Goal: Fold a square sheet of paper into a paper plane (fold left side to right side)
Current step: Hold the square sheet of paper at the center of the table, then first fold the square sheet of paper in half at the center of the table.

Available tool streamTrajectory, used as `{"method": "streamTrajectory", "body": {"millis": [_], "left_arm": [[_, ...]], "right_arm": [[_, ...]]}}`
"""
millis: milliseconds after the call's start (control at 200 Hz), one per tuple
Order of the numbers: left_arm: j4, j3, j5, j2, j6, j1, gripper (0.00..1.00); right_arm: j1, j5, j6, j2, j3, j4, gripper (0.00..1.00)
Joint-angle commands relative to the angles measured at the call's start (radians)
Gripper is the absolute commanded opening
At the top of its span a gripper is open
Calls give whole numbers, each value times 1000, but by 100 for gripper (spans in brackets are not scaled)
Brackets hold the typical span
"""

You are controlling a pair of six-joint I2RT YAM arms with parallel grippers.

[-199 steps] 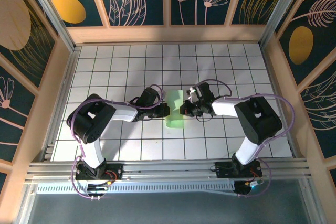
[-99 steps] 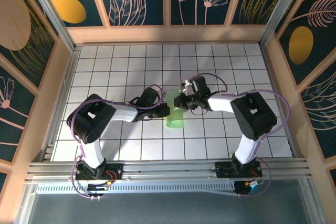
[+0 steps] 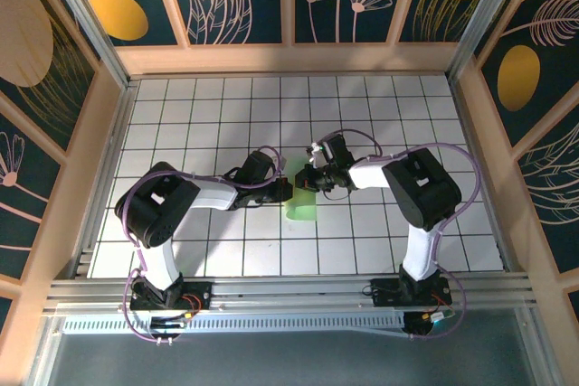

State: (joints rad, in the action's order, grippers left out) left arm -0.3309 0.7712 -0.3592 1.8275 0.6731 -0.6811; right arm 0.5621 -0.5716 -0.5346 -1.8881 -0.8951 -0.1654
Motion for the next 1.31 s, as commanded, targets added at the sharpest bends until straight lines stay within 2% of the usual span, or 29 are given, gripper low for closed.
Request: {"method": "streamTrajectory", "body": {"millis": [0,515,816,1301], "left_arm": [[45,-43,8,-6,-2,-9,0],[16,-224,0,-168,50,-27,0],[85,-135,57,-252,61,-26,0],[1,-60,-59,-72,49,-26,0]], "right_arm": [[-1,72,27,-48,1,89,0],[-9,81,62,-54,8,117,0],[-9,74,67,-47,15,112,0],[-9,81,76,-49,14,124,0]]}}
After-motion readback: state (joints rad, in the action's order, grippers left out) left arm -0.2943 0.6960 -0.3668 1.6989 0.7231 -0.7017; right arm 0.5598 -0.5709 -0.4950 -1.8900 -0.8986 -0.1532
